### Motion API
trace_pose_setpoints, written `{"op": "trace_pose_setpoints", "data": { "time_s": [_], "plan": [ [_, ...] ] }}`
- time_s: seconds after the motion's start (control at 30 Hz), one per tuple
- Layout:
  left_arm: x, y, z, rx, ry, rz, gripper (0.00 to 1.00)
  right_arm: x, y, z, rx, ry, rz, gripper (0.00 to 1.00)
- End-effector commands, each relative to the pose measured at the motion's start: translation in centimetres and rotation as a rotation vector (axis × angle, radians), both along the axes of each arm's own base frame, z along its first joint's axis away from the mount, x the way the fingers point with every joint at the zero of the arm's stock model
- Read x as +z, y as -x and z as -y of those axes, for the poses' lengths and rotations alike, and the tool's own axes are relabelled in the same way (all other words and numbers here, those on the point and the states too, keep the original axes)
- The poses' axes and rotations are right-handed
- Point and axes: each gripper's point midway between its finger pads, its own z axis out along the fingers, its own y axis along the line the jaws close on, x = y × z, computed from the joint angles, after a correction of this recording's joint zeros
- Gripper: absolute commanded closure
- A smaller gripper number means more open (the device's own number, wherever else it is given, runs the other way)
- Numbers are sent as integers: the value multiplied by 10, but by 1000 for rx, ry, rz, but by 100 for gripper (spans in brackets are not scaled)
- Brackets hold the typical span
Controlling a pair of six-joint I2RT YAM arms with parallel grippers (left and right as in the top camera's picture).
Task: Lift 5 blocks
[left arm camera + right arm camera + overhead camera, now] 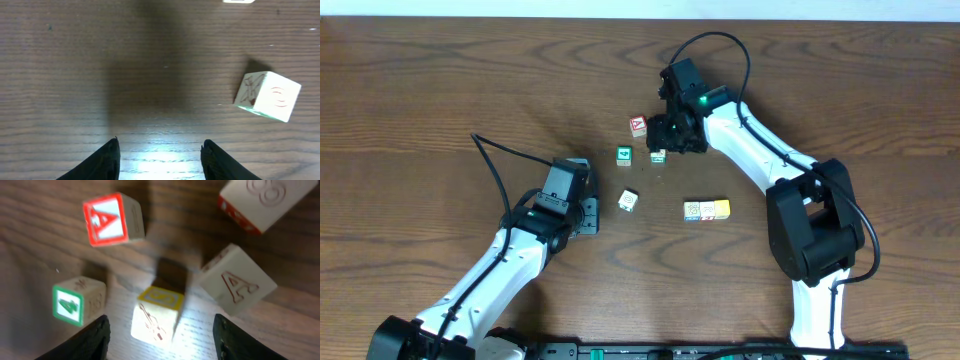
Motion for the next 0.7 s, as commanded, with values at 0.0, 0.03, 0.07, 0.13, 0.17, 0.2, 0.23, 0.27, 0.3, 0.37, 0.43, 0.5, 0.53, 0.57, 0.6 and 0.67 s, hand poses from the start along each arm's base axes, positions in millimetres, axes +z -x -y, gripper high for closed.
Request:
{"op": "trace_pose_setpoints", "data": {
  "time_s": [0.0,0.03,0.07,0.13,0.17,0.2,0.23,0.27,0.3,0.37,0.43,0.5,0.53,0.57,0.6,0.67],
  "plan": [
    [3,-4,-4,15,-31,8,47,-7,0,-9,-40,-6,-9,39],
    [2,-3,-5,15,-32,7,47,-8,0,-10,-46,-7,-12,40],
    [2,-3,-5,15,-33,5,47,-11,1,-12,-49,-6,-15,41],
    [2,-3,-5,15,-33,5,47,-15,2,-13,-54,-1,-21,43],
    [2,-3,-5,15,-33,5,47,-19,2,-13,-57,3,-27,43],
    [2,-3,-5,15,-33,5,47,-22,3,-13,-58,5,-33,44],
    [2,-3,-5,15,-33,5,47,-25,4,-13,-58,9,-39,45],
    [2,-3,-5,15,-33,4,47,-29,5,-13,-58,13,-46,45],
    [2,-2,-5,15,-34,2,47,-31,5,-13,-59,14,-49,46],
    [1,-1,-5,15,-36,-4,46,-35,5,-12,-62,22,-56,48],
    [1,0,-6,15,-38,-8,47,-36,5,-11,-63,23,-56,52],
    [1,0,-6,14,-38,-9,47,-36,3,-9,-70,27,-53,57],
    [1,0,-6,15,-39,-9,46,-36,2,-7,-73,28,-52,60],
    [1,0,-6,14,-38,-9,47,-36,2,-6,-76,30,-52,63],
    [1,0,-6,14,-38,-9,47,-36,1,-5,-79,32,-52,67],
    [1,0,-6,14,-38,-9,47,-36,1,-3,-82,33,-55,76]
  ]
}}
